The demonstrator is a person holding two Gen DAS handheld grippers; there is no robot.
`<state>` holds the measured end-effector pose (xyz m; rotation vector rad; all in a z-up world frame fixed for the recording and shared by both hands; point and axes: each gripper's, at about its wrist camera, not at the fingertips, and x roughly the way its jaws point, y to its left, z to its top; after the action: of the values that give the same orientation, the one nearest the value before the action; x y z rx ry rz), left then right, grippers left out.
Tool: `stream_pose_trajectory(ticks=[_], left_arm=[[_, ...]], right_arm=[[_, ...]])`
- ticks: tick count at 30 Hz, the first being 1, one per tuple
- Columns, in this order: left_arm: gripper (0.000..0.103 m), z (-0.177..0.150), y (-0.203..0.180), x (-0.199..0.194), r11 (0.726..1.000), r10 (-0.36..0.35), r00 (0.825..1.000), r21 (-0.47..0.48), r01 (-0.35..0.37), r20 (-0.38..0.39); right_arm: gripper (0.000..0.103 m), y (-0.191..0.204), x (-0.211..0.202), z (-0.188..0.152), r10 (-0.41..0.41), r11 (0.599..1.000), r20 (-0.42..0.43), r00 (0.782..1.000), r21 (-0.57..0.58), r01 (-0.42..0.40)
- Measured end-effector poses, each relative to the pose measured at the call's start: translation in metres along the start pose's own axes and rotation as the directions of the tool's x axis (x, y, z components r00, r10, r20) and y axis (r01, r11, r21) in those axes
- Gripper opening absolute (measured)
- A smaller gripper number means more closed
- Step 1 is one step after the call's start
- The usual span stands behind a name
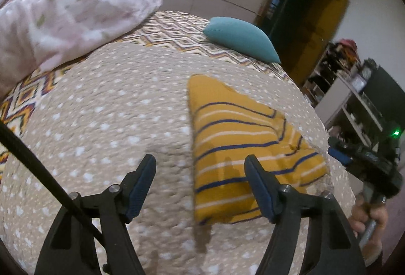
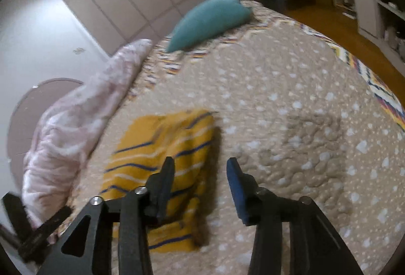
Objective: Fold small clothes
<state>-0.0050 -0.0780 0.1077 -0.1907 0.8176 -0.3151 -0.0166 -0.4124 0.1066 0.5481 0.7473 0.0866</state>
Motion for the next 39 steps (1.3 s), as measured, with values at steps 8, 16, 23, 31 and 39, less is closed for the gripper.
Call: stream_pose_trajectory(ticks=[8, 16, 23, 31, 39], left_arm=[[0.071, 0.004, -0.031, 0.016, 1.000, -0.006, 0.999, 0.004, 0.006, -0.040], [0.071, -0.016, -0.046, 0.073, 0.985, 0.126, 0.978, 0.141, -0.103, -0.168], [0.077, -0.038, -0.021, 0.080, 0.999, 0.029, 0.977, 0.026, -0.024, -0.210], [0.083, -0.067, -0.006, 0.033, 0.988, 0.095, 0.994, 0.131, -0.087, -0.060], [0.099, -0.084, 0.023, 0.050, 0.994, 0.094, 0.994, 0.055, -0.091, -0.063]], right_arm=[[0.006, 0.044, 0.049, -0.037, 0.142, 0.986, -0.221, 0.965, -0.050, -0.157], [0.004, -0.005, 0.044, -0.093, 0.063, 0.998, -0.268, 0.961, -0.006, -0.067], [0.010, 0.010, 0.041, -0.089, 0.015, 0.994, -0.254, 0.967, -0.101, -0.042], [0.047, 0.000, -0.005, -0.058, -0.082, 0.990, -0.035, 0.996, -0.115, 0.077], [0.068, -0.054, 0.056, -0.008, -0.522, 0.844, -0.066, 0.851, -0.187, 0.503]])
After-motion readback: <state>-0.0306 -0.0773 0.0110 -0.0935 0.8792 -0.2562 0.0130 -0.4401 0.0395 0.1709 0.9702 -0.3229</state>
